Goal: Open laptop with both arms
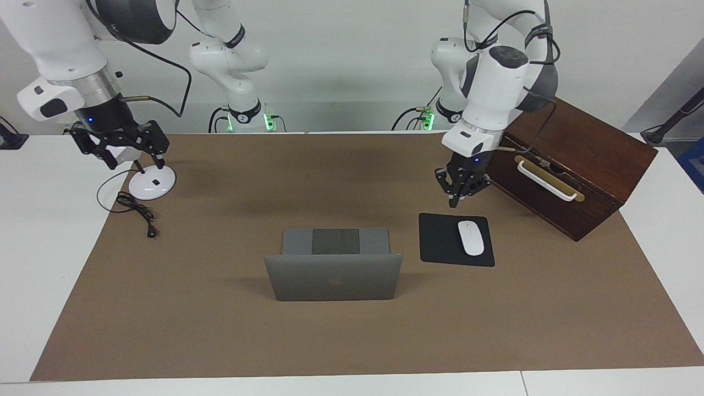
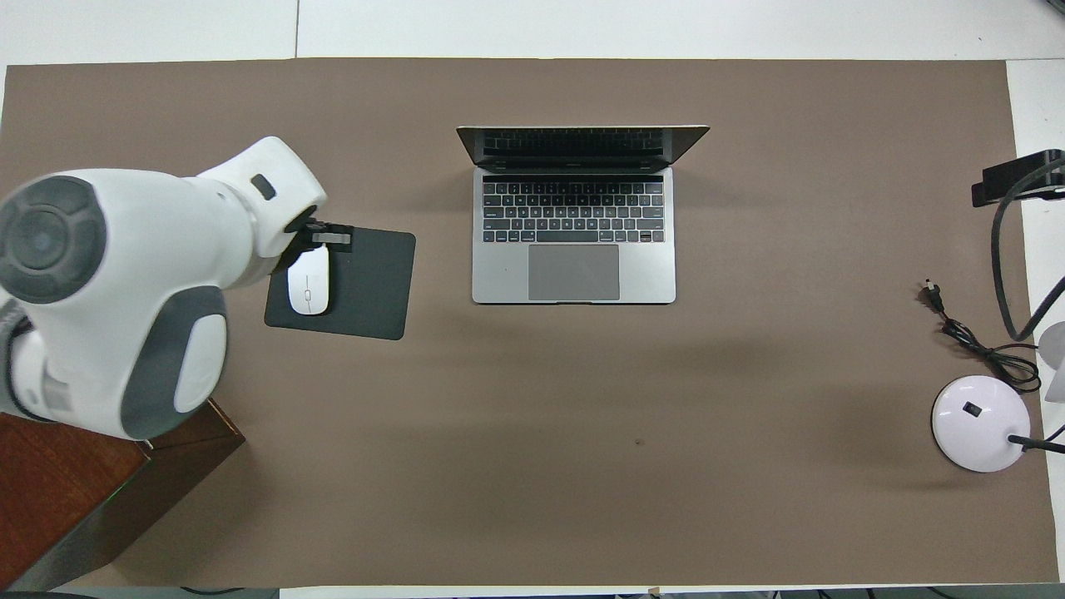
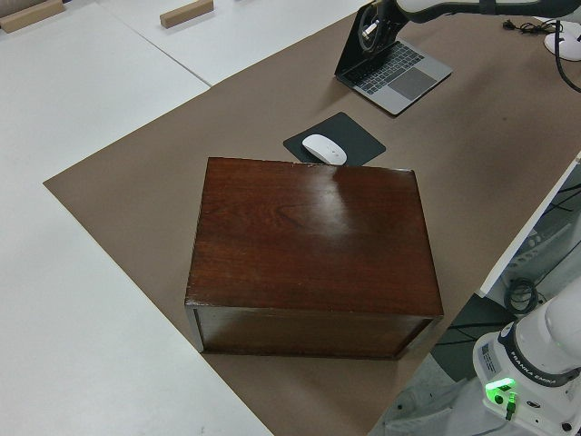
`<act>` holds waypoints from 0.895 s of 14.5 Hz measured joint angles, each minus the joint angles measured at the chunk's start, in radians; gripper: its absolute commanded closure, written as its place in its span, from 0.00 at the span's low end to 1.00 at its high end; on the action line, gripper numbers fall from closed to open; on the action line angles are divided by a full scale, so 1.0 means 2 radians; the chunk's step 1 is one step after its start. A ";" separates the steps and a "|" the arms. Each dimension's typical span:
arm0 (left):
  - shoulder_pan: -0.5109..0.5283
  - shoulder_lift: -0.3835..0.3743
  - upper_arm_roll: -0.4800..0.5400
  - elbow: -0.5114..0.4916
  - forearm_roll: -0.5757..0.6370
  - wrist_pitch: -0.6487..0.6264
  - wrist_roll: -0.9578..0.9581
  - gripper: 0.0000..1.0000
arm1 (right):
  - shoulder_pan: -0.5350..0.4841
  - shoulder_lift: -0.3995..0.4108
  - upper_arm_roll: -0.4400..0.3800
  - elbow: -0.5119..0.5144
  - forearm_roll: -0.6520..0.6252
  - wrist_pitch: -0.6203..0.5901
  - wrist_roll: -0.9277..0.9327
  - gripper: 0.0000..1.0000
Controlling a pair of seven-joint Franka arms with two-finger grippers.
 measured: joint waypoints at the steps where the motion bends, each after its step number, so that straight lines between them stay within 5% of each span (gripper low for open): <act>1: 0.012 -0.007 0.001 0.007 0.000 -0.020 0.010 1.00 | 0.001 0.000 0.000 0.000 0.000 -0.002 0.000 0.00; 7: 0.092 -0.027 0.003 0.052 0.000 -0.142 0.052 1.00 | 0.013 -0.003 0.005 0.000 0.002 -0.011 0.039 0.00; 8: 0.107 -0.028 0.003 0.062 0.000 -0.158 0.057 0.68 | 0.014 -0.004 0.007 0.000 0.002 -0.014 0.049 0.00; 9: 0.121 -0.029 0.003 0.069 0.000 -0.171 0.061 0.01 | 0.016 -0.005 0.008 0.000 0.002 -0.018 0.060 0.00; 13: 0.157 -0.040 0.003 0.075 0.000 -0.194 0.067 0.00 | 0.017 -0.007 0.008 0.000 0.002 -0.026 0.079 0.00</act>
